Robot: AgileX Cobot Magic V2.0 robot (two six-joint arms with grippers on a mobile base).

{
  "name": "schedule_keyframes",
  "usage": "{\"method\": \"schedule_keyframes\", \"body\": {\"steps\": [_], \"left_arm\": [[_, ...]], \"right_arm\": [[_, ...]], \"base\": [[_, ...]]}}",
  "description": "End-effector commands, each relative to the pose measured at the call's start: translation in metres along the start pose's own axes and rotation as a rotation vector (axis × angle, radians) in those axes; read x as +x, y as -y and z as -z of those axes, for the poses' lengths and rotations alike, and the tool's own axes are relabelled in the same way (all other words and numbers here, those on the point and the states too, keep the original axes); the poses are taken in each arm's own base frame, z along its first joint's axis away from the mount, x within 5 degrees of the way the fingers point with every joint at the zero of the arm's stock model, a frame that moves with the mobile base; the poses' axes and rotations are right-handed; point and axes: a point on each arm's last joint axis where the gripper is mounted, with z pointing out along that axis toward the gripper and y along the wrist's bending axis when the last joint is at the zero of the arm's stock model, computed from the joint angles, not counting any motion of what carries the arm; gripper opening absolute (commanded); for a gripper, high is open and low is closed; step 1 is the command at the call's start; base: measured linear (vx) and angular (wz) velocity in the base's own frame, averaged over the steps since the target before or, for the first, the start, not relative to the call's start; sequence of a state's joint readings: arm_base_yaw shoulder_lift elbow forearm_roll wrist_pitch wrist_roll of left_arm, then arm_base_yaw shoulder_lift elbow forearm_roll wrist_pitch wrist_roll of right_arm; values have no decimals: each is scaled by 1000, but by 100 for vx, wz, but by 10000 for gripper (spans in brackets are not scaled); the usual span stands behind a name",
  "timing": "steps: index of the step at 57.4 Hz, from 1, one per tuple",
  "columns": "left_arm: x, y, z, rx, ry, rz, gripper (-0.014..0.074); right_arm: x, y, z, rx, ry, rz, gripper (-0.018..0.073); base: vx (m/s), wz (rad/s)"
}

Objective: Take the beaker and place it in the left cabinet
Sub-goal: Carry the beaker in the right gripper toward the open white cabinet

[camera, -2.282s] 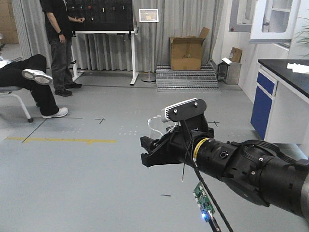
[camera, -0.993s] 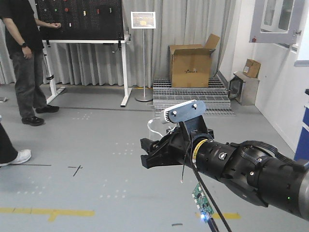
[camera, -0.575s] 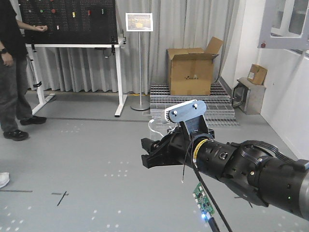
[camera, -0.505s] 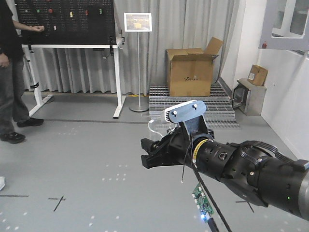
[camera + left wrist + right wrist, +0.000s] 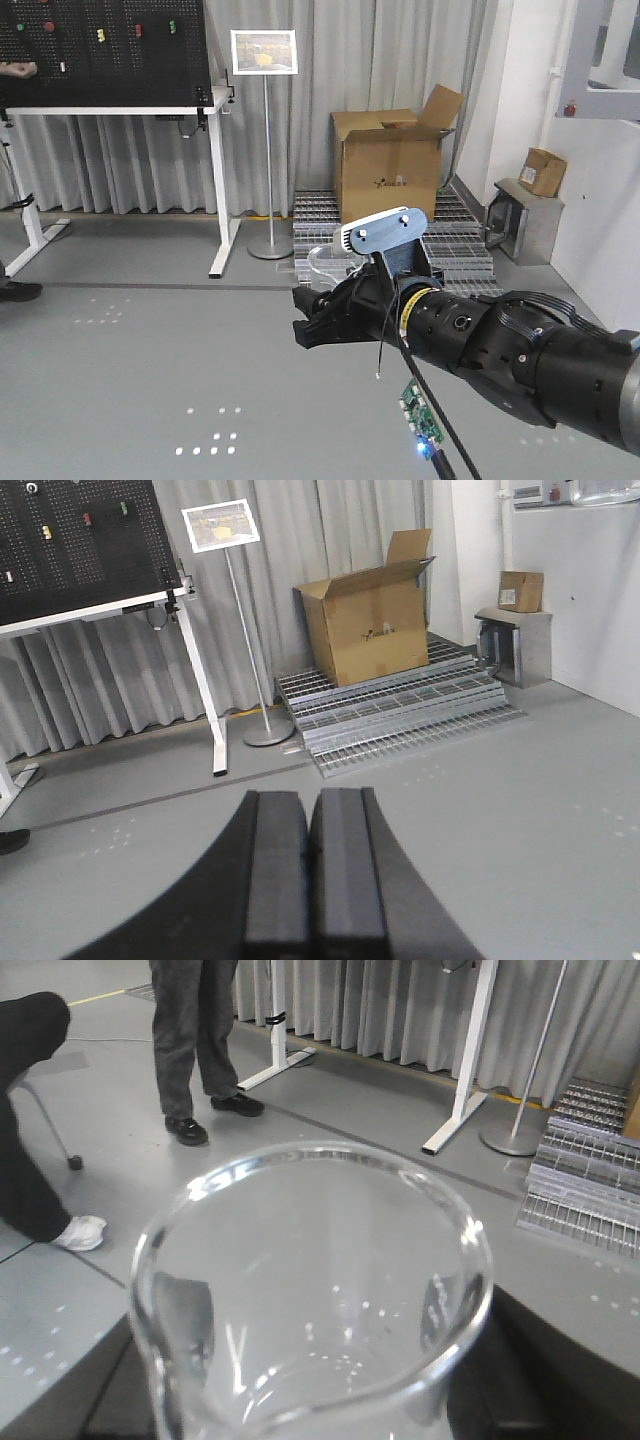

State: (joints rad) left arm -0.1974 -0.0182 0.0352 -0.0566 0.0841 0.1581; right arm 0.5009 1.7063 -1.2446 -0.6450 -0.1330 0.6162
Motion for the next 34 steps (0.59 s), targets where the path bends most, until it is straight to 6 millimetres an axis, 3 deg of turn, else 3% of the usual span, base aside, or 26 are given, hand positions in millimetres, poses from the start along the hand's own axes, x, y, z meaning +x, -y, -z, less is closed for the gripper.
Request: {"method": "schedule_keyframes", "body": {"steps": [1,34], "left_arm": [[-17,-2,3,-11,120,7,-6],[-17,-2,3,-11,120,7,-6]], "right_arm": [[-33,-3,15,-32,135,11,208],[-33,-3,15,-31,134,11,208]], "base": [[65,-1],[64,-1]]}}
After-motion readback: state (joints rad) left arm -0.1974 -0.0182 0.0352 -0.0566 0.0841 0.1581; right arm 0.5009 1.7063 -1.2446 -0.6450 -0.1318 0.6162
